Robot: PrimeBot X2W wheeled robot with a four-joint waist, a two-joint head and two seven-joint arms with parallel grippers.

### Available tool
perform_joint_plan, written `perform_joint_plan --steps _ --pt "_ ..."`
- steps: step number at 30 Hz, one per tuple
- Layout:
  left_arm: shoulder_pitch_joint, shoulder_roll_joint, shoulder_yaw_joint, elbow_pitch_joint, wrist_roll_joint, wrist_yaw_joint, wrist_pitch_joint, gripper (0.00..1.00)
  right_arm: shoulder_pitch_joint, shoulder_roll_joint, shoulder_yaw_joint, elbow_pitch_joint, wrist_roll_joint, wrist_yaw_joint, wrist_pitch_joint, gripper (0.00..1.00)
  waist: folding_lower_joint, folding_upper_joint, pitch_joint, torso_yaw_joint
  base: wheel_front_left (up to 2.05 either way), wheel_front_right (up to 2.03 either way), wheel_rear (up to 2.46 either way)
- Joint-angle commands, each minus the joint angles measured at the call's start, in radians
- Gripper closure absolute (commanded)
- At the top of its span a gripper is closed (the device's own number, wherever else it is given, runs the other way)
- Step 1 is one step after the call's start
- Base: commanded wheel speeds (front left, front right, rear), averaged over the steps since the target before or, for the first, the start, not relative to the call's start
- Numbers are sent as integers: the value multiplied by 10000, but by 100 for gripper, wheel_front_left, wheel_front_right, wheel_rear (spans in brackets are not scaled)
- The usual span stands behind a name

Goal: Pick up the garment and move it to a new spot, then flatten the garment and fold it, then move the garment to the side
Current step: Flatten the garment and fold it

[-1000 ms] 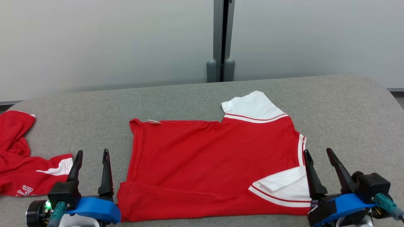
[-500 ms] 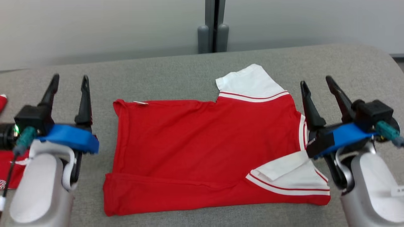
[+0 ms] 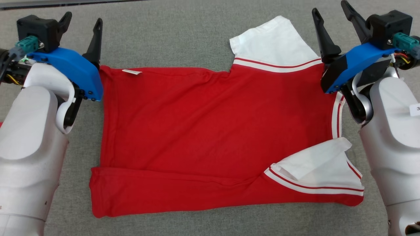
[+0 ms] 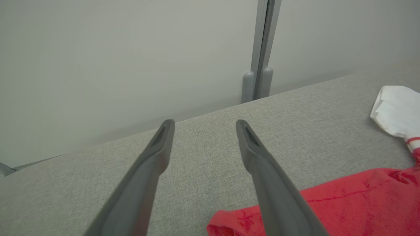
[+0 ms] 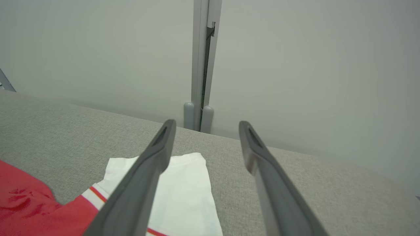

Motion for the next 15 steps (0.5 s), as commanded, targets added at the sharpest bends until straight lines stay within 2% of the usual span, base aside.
perform_joint_plan --steps 1,7,15 --pt "-308 198 -400 230 -257 -8 215 0 -359 -1 66 286 -32 1 -150 0 -3 0 297 146 0 0 0" --pt "-644 484 -1762 868 -1608 -11 1153 0 -988 130 263 1366 -10 1 -683 0 -3 0 500 50 0 0 0" --pt "-638 901 -2967 830 -3186 -13 2350 0 -1386 15 454 2408 155 1 -1159 0 -3 0 528 27 0 0 0"
